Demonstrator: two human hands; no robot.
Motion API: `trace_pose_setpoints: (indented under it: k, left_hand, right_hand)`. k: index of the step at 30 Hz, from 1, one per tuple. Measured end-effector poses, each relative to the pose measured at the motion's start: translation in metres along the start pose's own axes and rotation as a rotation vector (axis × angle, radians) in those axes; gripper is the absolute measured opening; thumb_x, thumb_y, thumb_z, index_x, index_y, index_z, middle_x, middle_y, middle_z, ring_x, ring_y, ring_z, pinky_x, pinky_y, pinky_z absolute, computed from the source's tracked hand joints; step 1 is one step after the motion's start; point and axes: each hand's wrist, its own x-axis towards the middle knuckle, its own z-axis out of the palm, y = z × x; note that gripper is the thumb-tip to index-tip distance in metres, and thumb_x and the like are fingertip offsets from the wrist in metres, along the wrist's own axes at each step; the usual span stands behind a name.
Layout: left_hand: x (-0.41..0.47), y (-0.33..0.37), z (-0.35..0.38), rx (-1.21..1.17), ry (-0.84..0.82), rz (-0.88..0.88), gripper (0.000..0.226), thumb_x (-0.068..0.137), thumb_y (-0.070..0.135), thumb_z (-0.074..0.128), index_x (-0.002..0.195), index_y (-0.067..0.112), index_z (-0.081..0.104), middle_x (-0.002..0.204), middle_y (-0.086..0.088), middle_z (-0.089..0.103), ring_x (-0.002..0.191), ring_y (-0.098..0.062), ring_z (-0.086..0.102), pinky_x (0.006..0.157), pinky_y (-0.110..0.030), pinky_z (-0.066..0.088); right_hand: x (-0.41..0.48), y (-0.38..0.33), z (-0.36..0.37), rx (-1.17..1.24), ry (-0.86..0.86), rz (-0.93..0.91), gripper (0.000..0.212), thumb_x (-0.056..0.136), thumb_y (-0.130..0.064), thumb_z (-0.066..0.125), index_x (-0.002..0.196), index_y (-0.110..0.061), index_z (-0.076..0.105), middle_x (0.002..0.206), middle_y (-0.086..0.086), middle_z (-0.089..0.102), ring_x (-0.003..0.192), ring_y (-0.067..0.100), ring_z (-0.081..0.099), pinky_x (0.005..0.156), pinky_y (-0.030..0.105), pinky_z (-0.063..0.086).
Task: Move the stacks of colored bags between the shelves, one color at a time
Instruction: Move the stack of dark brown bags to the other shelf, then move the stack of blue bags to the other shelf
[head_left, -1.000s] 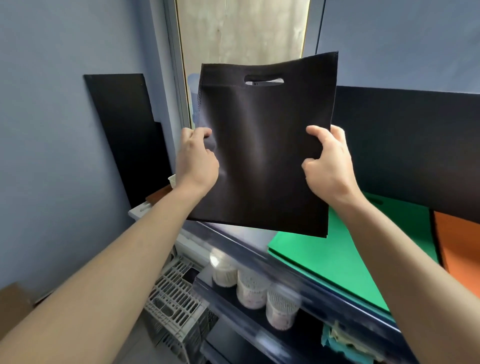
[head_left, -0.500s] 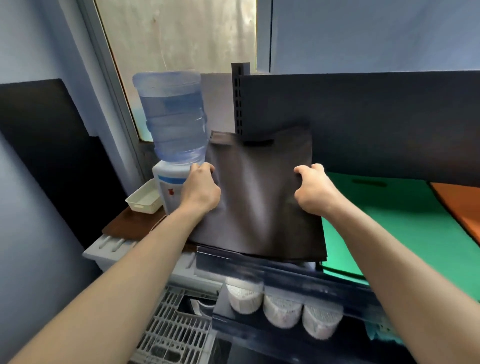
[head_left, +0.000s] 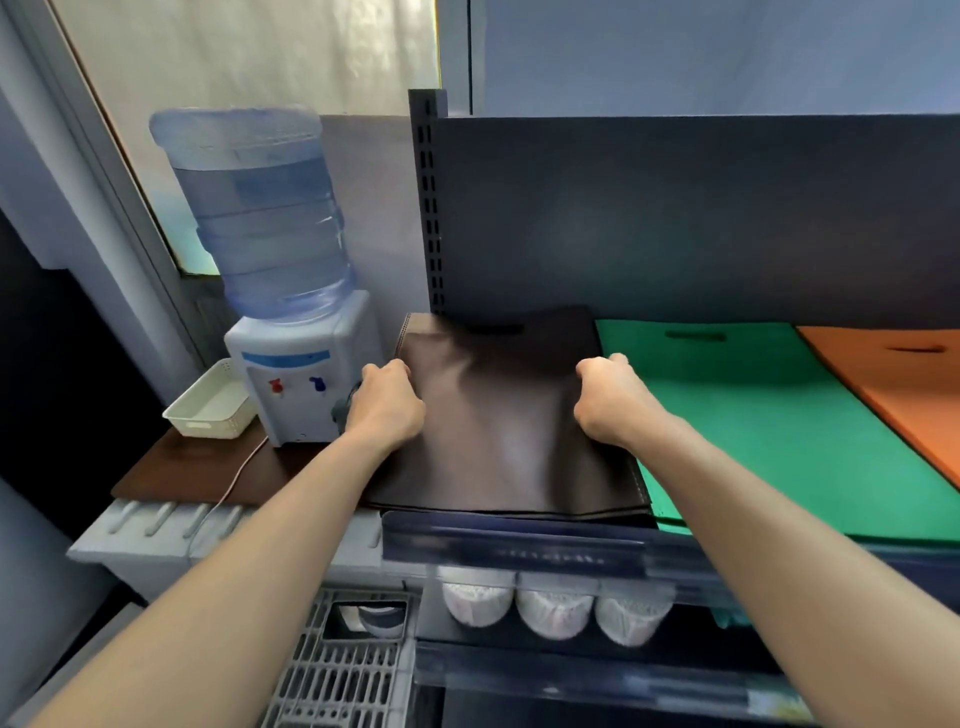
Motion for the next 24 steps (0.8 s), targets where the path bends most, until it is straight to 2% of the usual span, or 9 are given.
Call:
trace_pose_setpoints:
  k: [2, 5, 6, 7, 8, 10, 14, 18, 24]
  left_hand:
    - [0.000, 0.001, 0.000, 0.041, -0.023, -0.015, 0.035, 0.085, 0.005, 0.045, 0.120, 0.004, 0.050, 0.129, -0.020, 0.043, 0.114, -0.041, 0.049, 0.099, -0.044, 0.042]
    - [-0.004, 0.007, -0.004, 0.150, -0.003, -0.050, 0.031, 0.087, 0.008, 0.045, 0.117, 0.003, 0.048, 0.128, -0.021, 0.037, 0.117, -0.043, 0.042, 0.099, -0.047, 0.036]
    - [-0.006, 0.012, -0.006, 0.190, 0.019, -0.042, 0.031, 0.087, 0.009, 0.046, 0.117, 0.003, 0.048, 0.129, -0.021, 0.037, 0.119, -0.043, 0.040, 0.100, -0.048, 0.034]
    - [-0.008, 0.018, -0.008, 0.215, 0.044, -0.018, 0.032, 0.087, 0.009, 0.047, 0.118, 0.003, 0.048, 0.128, -0.021, 0.037, 0.120, -0.042, 0.038, 0.100, -0.047, 0.032]
    - [-0.010, 0.026, -0.009, 0.218, 0.069, 0.024, 0.032, 0.086, 0.010, 0.048, 0.118, 0.004, 0.048, 0.128, -0.020, 0.037, 0.119, -0.041, 0.038, 0.100, -0.047, 0.032]
    - [-0.015, 0.046, -0.011, 0.175, 0.106, 0.137, 0.033, 0.086, 0.011, 0.049, 0.119, 0.007, 0.049, 0.127, -0.018, 0.039, 0.117, -0.038, 0.040, 0.099, -0.045, 0.032]
    - [-0.033, 0.101, -0.012, -0.037, 0.126, 0.394, 0.036, 0.089, 0.011, 0.048, 0.126, 0.013, 0.050, 0.130, -0.010, 0.042, 0.117, -0.030, 0.044, 0.100, -0.040, 0.035]
    - [-0.062, 0.166, -0.005, -0.220, 0.130, 0.676, 0.033, 0.091, 0.012, 0.049, 0.123, 0.014, 0.054, 0.124, -0.005, 0.050, 0.110, -0.021, 0.050, 0.094, -0.028, 0.038]
    - [-0.116, 0.267, 0.027, -0.258, 0.179, 1.017, 0.031, 0.091, 0.010, 0.050, 0.120, 0.012, 0.058, 0.120, -0.006, 0.054, 0.107, -0.024, 0.052, 0.095, -0.039, 0.041]
  right_hand:
    - [-0.003, 0.000, 0.001, -0.013, 0.043, 0.017, 0.012, 0.085, 0.006, 0.040, 0.080, -0.006, 0.041, 0.121, 0.018, 0.039, 0.088, 0.035, 0.047, 0.073, 0.033, 0.038]
    - [-0.005, 0.002, -0.003, -0.049, 0.140, -0.025, 0.015, 0.083, 0.006, 0.043, 0.075, -0.006, 0.040, 0.116, 0.018, 0.045, 0.104, 0.038, 0.048, 0.072, 0.035, 0.037]
    - [-0.006, 0.004, -0.006, -0.055, 0.169, -0.044, 0.012, 0.083, 0.005, 0.044, 0.079, -0.006, 0.046, 0.116, 0.018, 0.048, 0.106, 0.038, 0.047, 0.074, 0.036, 0.039]
    - [-0.006, 0.006, -0.009, -0.062, 0.208, -0.072, 0.014, 0.084, 0.003, 0.045, 0.092, -0.004, 0.053, 0.117, 0.017, 0.050, 0.109, 0.038, 0.047, 0.080, 0.037, 0.042]
    - [-0.007, 0.009, -0.014, -0.071, 0.243, -0.094, 0.025, 0.084, 0.001, 0.046, 0.107, -0.003, 0.056, 0.119, 0.017, 0.052, 0.111, 0.037, 0.047, 0.086, 0.038, 0.043]
    - [-0.011, 0.015, -0.026, -0.078, 0.303, -0.116, 0.035, 0.084, -0.001, 0.047, 0.118, -0.003, 0.054, 0.120, 0.016, 0.055, 0.113, 0.037, 0.047, 0.091, 0.041, 0.044]
    - [-0.027, 0.041, -0.058, -0.076, 0.437, -0.145, 0.032, 0.085, -0.004, 0.048, 0.117, -0.003, 0.055, 0.116, 0.015, 0.058, 0.110, 0.035, 0.049, 0.089, 0.041, 0.043]
    - [-0.051, 0.084, -0.091, -0.136, 0.564, -0.121, 0.030, 0.085, -0.003, 0.048, 0.114, -0.004, 0.056, 0.115, 0.014, 0.060, 0.106, 0.035, 0.050, 0.088, 0.043, 0.044]
    - [-0.099, 0.170, -0.138, -0.263, 0.698, 0.001, 0.031, 0.087, -0.006, 0.047, 0.117, -0.007, 0.056, 0.115, 0.012, 0.059, 0.108, 0.034, 0.049, 0.090, 0.043, 0.042]
